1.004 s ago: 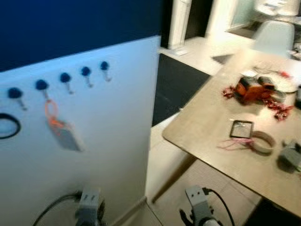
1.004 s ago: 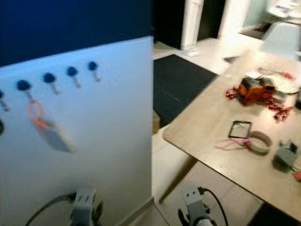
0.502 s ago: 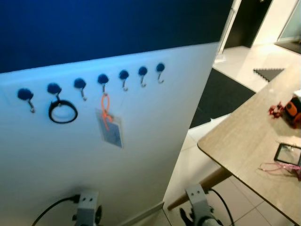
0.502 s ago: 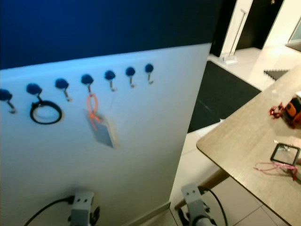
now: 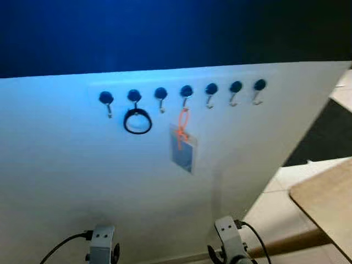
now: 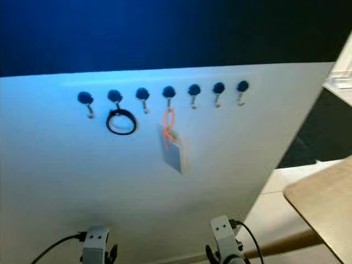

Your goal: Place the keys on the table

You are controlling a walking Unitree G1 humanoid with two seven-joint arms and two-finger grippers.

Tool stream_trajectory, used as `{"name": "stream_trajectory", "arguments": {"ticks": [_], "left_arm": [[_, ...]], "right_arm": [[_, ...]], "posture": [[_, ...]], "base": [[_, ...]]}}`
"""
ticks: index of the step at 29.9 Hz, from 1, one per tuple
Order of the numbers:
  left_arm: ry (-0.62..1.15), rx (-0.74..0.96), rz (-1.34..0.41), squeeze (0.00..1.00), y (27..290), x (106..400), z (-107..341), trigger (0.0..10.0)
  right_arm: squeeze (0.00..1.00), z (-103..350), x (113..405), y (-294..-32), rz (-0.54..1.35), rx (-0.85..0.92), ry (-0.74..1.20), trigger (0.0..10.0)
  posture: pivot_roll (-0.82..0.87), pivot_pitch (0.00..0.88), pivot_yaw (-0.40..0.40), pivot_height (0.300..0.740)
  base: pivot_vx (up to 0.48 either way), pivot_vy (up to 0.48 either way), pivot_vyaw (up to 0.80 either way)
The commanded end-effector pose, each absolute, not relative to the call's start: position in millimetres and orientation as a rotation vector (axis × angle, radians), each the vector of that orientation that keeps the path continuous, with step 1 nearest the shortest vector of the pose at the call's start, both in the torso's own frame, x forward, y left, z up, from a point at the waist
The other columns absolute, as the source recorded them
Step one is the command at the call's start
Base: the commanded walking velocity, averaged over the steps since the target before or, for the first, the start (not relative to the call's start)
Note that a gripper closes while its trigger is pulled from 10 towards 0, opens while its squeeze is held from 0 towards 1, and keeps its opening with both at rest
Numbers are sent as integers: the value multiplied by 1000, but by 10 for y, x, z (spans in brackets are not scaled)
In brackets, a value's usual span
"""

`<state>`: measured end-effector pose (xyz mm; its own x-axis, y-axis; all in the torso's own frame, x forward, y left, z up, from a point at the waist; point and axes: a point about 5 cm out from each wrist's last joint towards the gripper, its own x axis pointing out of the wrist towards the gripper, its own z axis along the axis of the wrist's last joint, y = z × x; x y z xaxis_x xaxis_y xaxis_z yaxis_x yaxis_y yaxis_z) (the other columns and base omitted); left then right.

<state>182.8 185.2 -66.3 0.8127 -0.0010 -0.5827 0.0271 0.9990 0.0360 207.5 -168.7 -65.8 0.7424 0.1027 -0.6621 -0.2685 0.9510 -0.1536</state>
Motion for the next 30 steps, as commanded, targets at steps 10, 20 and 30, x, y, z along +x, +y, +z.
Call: {"name": "stream_trajectory", "arguments": {"ticks": [10,20,30], "left_arm": [[642,33,-23,0,1858,1800,-684,10000],[654,27,-21,0,1869,1796,-695,10000],[658,28,-35,0,1847,1800,-700,10000]], "right_arm": [[0,-678,2045,-1677,204,-241,720,10000],[0,-686,2029,-1683,182,-218,723,10000],[0,-717,1945,-1872,-7,-93,745,10000]], "posture": [[54,80,-31,740],[54,81,-31,740],[44,82,-26,740]], "base": [[0,0,800],[0,0,629],[0,0,0]]}}
